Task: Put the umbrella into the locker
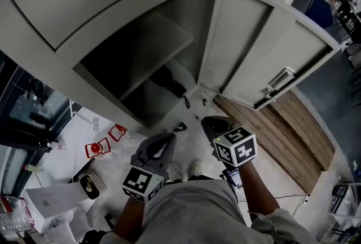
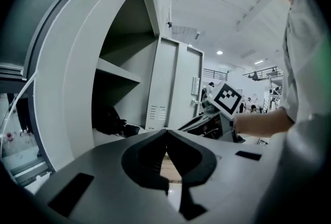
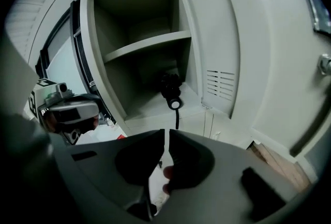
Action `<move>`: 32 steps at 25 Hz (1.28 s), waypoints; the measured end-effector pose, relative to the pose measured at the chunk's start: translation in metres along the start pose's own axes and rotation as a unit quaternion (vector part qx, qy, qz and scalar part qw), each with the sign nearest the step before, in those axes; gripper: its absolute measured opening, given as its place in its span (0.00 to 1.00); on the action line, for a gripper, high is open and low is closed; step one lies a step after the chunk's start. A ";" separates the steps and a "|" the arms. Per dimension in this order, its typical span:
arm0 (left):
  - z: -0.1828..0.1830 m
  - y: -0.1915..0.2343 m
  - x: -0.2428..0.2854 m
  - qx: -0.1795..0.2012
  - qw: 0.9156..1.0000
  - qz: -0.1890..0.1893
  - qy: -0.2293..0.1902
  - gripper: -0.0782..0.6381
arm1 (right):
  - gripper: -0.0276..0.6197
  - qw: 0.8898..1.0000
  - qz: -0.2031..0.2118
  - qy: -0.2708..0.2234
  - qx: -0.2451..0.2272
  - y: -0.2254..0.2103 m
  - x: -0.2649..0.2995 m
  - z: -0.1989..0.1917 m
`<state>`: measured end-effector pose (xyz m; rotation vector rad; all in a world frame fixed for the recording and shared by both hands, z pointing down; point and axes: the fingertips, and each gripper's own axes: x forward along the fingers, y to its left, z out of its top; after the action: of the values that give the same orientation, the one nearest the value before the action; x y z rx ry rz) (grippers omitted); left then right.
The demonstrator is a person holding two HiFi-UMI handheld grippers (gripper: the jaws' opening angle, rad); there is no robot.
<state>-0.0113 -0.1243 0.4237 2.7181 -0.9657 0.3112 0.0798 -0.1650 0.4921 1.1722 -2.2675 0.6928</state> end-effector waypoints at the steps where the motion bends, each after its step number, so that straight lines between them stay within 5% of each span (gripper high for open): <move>1: 0.000 -0.001 0.000 0.000 1.000 0.001 0.000 0.13 | 0.11 1.000 0.002 -0.001 0.003 0.004 -0.003 -0.002; 14: -0.002 -0.004 -0.008 0.008 1.000 0.018 0.002 0.13 | 0.10 1.000 0.014 0.025 0.002 0.036 -0.019 -0.038; 32: 0.000 -0.023 -0.001 0.019 1.000 -0.006 0.006 0.13 | 0.09 1.000 0.004 0.010 0.012 0.030 -0.041 -0.034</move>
<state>0.0029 -0.1060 0.4197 2.7510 -0.9501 0.3467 0.0818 -0.1046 0.4857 1.1626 -2.2544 0.7346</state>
